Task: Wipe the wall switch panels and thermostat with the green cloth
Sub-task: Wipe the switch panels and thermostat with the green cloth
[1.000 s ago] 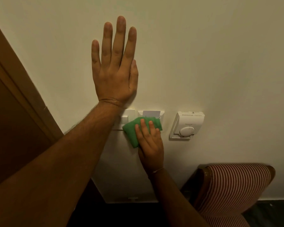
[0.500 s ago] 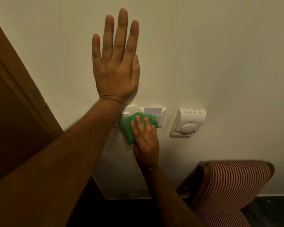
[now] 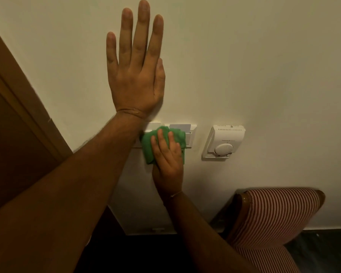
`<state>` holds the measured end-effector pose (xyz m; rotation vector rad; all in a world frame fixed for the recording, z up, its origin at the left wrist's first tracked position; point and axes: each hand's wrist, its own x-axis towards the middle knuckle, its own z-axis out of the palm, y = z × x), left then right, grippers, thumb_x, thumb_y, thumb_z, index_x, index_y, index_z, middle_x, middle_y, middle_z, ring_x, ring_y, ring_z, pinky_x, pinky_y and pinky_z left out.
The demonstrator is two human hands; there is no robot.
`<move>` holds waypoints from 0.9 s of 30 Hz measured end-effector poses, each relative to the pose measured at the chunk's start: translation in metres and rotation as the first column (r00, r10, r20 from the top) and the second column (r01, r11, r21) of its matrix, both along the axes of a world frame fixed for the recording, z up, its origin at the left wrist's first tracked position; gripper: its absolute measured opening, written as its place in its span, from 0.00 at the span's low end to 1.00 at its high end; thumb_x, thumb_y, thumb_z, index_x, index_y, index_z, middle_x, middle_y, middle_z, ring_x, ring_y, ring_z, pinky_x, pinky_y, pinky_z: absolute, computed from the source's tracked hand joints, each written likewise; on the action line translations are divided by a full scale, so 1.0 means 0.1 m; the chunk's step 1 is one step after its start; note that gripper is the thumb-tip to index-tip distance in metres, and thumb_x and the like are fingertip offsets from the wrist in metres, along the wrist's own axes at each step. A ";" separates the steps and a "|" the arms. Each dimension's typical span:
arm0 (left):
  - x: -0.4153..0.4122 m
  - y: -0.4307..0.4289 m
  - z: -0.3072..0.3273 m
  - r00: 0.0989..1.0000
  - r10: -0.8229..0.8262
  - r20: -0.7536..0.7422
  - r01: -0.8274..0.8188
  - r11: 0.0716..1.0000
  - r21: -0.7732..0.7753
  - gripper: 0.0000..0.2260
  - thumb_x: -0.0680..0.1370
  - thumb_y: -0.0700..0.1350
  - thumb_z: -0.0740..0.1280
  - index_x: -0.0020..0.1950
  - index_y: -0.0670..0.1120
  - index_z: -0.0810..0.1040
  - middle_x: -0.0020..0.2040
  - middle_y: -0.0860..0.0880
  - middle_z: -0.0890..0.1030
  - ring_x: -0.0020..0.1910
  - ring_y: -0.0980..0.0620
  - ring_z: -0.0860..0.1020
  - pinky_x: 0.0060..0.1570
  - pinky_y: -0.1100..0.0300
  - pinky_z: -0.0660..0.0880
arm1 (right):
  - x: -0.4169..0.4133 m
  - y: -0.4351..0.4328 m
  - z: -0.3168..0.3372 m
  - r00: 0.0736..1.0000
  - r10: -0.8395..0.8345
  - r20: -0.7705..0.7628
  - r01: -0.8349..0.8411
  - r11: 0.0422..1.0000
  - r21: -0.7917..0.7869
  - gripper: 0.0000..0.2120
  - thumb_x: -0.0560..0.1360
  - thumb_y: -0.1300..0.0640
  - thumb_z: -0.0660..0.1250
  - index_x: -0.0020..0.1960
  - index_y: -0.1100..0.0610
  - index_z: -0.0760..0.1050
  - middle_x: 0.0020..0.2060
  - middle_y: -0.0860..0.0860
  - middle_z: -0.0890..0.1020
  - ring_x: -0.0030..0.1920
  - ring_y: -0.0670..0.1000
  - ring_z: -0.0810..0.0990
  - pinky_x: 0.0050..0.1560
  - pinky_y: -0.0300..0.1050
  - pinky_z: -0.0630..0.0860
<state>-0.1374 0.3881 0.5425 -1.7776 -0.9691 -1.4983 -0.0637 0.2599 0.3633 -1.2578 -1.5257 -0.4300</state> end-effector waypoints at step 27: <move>0.06 0.39 -0.11 0.992 -0.100 0.072 0.102 0.994 -0.036 0.32 0.91 0.53 0.50 0.93 0.57 0.39 0.94 0.50 0.46 0.92 0.45 0.59 0.88 0.31 0.55 | 0.61 -0.24 -0.28 0.995 -0.098 0.007 0.098 0.991 -0.085 0.18 0.87 0.65 0.58 0.76 0.62 0.73 0.78 0.55 0.71 0.84 0.56 0.63 0.83 0.58 0.63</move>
